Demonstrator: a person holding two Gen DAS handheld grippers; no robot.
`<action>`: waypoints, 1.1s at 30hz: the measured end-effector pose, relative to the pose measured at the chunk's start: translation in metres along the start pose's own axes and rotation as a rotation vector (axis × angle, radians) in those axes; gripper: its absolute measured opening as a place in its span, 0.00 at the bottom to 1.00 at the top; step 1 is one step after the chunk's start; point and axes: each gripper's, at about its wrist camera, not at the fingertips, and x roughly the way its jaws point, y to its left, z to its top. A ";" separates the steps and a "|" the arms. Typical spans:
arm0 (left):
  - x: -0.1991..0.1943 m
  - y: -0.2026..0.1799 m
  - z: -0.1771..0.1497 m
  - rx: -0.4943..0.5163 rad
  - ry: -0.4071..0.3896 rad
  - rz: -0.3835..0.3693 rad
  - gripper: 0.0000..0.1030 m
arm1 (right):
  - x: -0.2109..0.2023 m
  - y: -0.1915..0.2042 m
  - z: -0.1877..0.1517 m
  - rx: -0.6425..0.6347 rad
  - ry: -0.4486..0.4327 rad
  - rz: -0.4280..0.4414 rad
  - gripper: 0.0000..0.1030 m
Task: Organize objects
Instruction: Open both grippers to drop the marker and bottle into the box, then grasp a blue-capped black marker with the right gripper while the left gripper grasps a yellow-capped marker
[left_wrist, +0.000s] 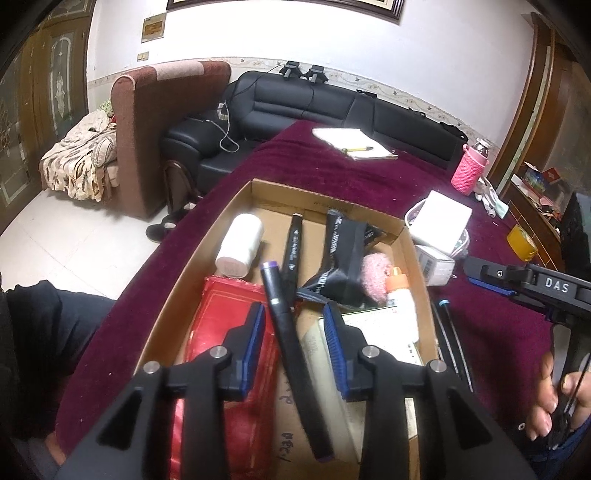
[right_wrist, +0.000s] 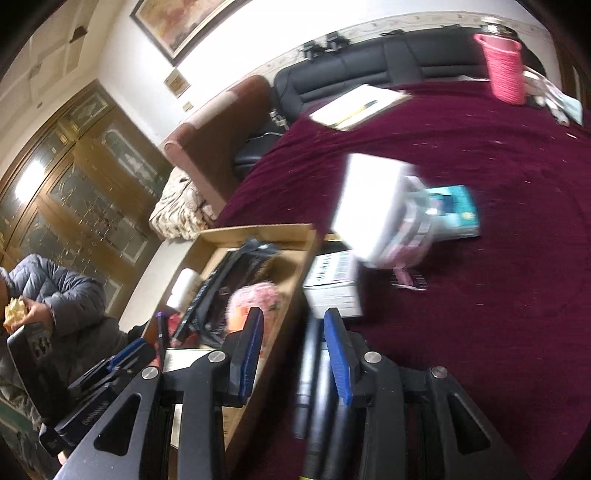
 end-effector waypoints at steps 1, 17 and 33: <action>-0.001 -0.003 0.000 0.006 -0.001 -0.002 0.31 | -0.003 -0.007 0.000 0.012 -0.003 -0.003 0.37; 0.002 -0.062 -0.006 0.105 0.026 -0.073 0.35 | -0.001 -0.029 -0.036 -0.049 0.112 -0.061 0.37; 0.001 -0.076 -0.009 0.136 0.035 -0.098 0.35 | -0.002 0.005 -0.076 -0.448 0.160 -0.322 0.32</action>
